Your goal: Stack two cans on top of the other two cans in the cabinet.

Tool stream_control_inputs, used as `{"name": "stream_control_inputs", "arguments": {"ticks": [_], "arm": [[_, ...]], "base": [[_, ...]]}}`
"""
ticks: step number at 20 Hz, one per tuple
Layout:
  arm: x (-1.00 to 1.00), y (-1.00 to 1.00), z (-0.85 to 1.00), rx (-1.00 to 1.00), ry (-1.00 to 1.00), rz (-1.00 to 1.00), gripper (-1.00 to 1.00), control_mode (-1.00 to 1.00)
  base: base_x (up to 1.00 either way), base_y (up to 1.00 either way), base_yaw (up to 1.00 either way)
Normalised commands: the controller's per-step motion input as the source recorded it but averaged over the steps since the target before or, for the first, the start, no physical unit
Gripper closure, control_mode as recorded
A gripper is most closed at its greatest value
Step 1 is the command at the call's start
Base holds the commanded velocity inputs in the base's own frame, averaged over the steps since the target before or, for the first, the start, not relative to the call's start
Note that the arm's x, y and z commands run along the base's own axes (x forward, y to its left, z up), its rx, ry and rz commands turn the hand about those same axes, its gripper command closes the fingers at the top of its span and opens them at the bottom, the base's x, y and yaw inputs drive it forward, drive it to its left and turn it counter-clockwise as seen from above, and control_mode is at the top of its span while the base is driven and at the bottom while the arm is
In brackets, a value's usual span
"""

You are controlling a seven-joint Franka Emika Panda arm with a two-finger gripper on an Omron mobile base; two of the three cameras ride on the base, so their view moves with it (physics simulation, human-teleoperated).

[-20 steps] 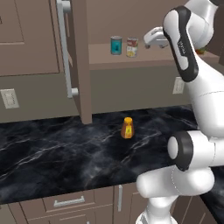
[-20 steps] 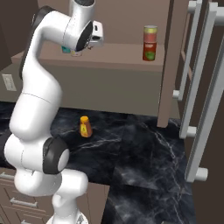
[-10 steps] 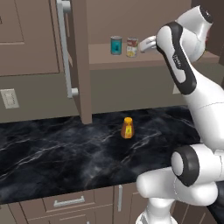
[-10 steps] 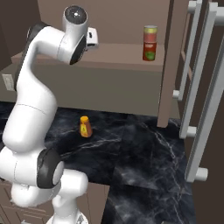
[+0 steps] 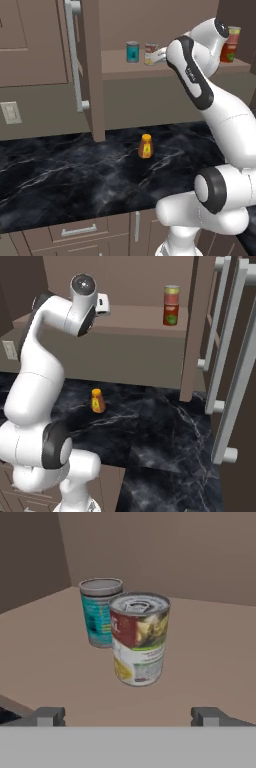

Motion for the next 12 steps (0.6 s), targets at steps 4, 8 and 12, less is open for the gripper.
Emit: {"name": "stream_control_inputs", "arguments": {"ticks": [4,8,12], "arm": [[0.36,0.05,0.0,0.0,0.02,0.0,-1.0,-1.0],[0.33,0.01,0.0,0.0,0.02,0.0,-1.0,-1.0],[0.28,0.07,-0.04,0.03,0.02,0.0,-1.0,-1.0]], "base": [[0.0,0.0,0.0],[0.0,0.0,0.0],[0.0,0.0,0.0]]}}
